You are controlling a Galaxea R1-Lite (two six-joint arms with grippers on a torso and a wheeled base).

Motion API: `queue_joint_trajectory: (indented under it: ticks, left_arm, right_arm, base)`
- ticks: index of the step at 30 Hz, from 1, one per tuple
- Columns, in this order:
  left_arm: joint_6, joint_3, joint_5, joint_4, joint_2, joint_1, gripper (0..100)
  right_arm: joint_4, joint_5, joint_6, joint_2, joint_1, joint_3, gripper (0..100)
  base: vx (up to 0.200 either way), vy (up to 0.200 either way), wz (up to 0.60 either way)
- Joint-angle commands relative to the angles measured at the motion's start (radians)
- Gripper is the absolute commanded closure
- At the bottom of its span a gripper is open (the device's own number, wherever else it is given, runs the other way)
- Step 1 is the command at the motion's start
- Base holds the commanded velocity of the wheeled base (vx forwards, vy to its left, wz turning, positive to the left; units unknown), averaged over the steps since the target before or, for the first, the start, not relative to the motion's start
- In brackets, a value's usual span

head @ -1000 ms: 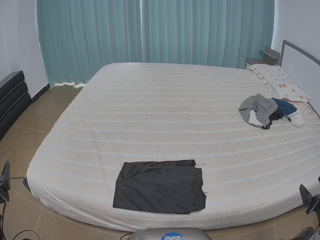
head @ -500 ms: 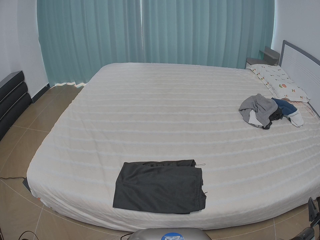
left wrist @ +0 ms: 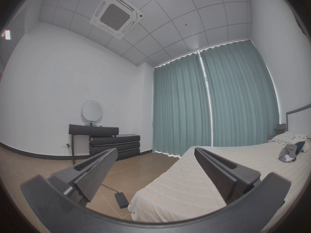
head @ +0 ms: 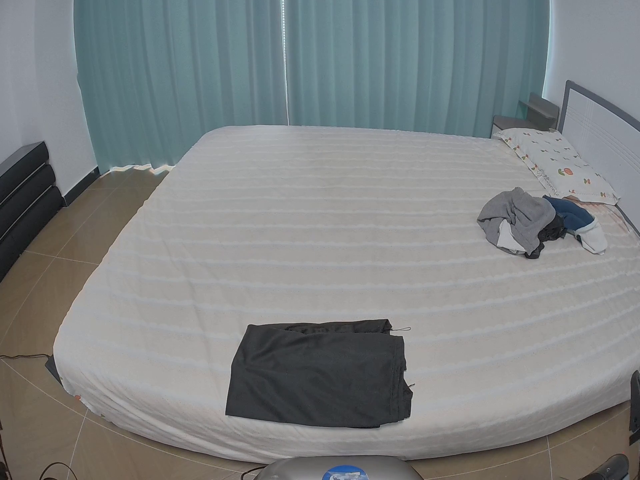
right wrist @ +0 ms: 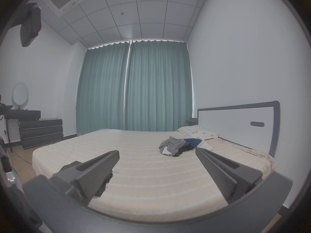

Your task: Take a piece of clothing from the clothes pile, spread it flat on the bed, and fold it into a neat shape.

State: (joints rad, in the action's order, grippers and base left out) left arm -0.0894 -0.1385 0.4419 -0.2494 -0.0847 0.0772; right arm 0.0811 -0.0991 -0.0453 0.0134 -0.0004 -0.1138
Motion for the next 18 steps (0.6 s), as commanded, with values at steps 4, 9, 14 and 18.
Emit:
queue_joint_trajectory:
  ticks: [4,9,14,18]
  left_arm:
    - [-0.013,0.137,-0.236,-0.128,-0.007,-0.001,0]
    - [-0.004,0.139,-0.279,-0.119,-0.007,-0.001,0]
    - [0.002,0.139,-0.341,-0.11,-0.007,-0.001,0]
    - [0.002,0.139,-0.376,-0.041,-0.007,-0.001,0]
  right_arm:
    - [0.083,0.072,-0.028,-0.013,-0.001,0.112,0]
    - [-0.009,0.073,-0.019,-0.013,-0.001,0.111,0]
    - [-0.009,0.073,-0.016,-0.013,-0.001,0.111,0]
    - [-0.011,0.072,-0.01,-0.013,-0.001,0.111,0]
  base:
    - [0.0,0.0,0.0]
    - [0.0,0.0,0.0]
    - [0.0,0.0,0.0]
    - [0.0,0.0,0.0]
